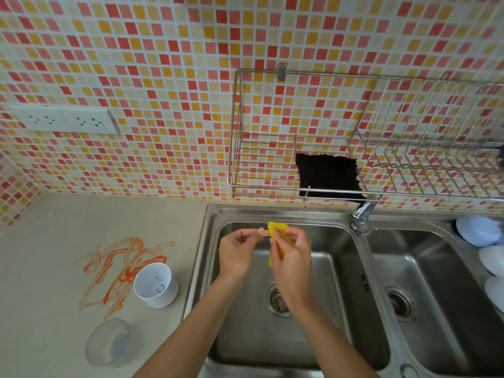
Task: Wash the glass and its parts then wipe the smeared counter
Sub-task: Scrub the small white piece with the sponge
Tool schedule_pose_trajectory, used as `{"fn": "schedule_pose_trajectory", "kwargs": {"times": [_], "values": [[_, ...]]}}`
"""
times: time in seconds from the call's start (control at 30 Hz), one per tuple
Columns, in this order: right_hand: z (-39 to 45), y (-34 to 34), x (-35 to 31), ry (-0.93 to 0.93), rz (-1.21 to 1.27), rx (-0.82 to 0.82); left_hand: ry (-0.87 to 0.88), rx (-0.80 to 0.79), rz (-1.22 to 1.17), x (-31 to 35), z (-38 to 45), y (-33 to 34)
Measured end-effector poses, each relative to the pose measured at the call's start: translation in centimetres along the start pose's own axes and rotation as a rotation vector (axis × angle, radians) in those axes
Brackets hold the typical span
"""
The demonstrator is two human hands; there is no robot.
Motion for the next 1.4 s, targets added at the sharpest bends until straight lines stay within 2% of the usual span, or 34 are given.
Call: {"fn": "schedule_pose_trajectory", "kwargs": {"times": [0.1,0.2,0.33,0.43,0.57,0.67,0.8,0.93,1.03,1.2,1.27,1.4], "values": [[-0.6,0.1,-0.8,-0.061,0.032,-0.039,0.016,-0.023,-0.004,0.1,0.2,0.2],[0.2,-0.6,0.1,0.01,0.016,0.023,0.024,-0.027,0.027,0.3,0.0,0.4],[-0.6,-0.2,-1.1,-0.086,0.007,-0.033,0.061,-0.04,0.028,0.6,0.2,0.1],[0.1,-0.6,-0.3,-0.003,-0.023,0.017,0.048,-0.038,0.046,0.4,0.2,0.1],[-0.8,-0.4,-1.8,-0.087,-0.026,-0.015,0.019,-0.02,-0.004,0.4,0.3,0.1],[-0.8,-1.0,-1.0,-0.033,-0.015,0.03,-0.018,-0.019,-0.029,0.0,0.0,0.3],[-1.0,-0.7,-2.1,-0.128,-0.085,-0.021,-0.057,-0.012,-0.05,-0.7,0.1,0.1],[1.2,-0.6,-0.9,-0.104,-0.219,-0.071,-0.055,-0.006,-0.023,-0.5,0.4,0.1],[2.0,-0.3,-0.7,-0.201,-0.321,-0.096,-0.071,-0.037,0.001,-0.6,0.5,0.4],[2.6,-0.8,-1.7,-0.412,-0.387,-0.032,-0.105,-0.108,-0.003,-1.1,0.2,1.0],[2.7,-0.9,-1.7,-0.452,-0.414,-0.035,-0.05,-0.142,0.036,-0.8,0.3,1.1],[3.2,-1.1,-1.1,-0.454,-0.425,-0.08,0.251,-0.281,0.28,1.1,0.5,1.4]]}}
Point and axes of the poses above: each hand's wrist, its own z-axis towards the middle knuckle, its own y-axis out of the palm, x = y × z, the point moved 8 cm from there along z, towards the middle knuckle, and after that the axes turned 9 degrees about y, right-handed, at the moved point
